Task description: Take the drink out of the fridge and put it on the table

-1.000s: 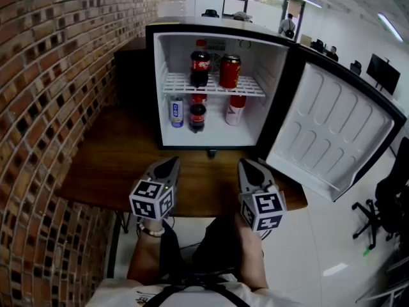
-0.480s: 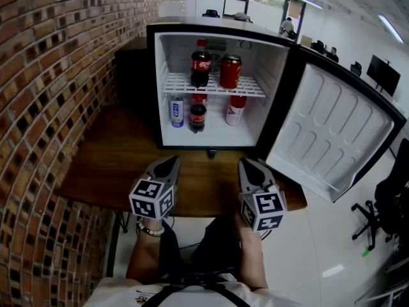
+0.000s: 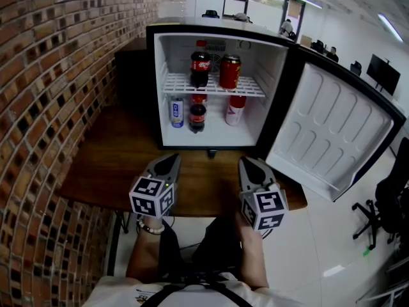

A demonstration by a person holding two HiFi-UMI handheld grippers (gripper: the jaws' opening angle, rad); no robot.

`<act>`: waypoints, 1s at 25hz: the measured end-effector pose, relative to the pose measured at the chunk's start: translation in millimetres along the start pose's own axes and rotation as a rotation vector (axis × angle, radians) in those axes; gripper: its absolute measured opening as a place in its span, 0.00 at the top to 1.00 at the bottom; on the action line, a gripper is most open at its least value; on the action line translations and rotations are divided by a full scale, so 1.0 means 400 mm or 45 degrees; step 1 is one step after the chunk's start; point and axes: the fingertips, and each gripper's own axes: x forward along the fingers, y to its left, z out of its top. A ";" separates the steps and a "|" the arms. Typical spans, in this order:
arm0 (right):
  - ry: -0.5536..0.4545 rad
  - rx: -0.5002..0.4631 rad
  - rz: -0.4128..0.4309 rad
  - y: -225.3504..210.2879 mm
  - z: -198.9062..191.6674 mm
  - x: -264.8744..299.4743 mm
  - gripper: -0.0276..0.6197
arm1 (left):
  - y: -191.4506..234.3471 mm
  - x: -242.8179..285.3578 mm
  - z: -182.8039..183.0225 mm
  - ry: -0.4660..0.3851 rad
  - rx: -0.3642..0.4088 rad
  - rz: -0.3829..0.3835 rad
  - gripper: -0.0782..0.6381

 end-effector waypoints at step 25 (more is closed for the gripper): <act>-0.033 0.036 -0.042 -0.032 0.006 -0.029 0.93 | 0.024 0.187 0.358 -0.182 0.184 -0.007 0.41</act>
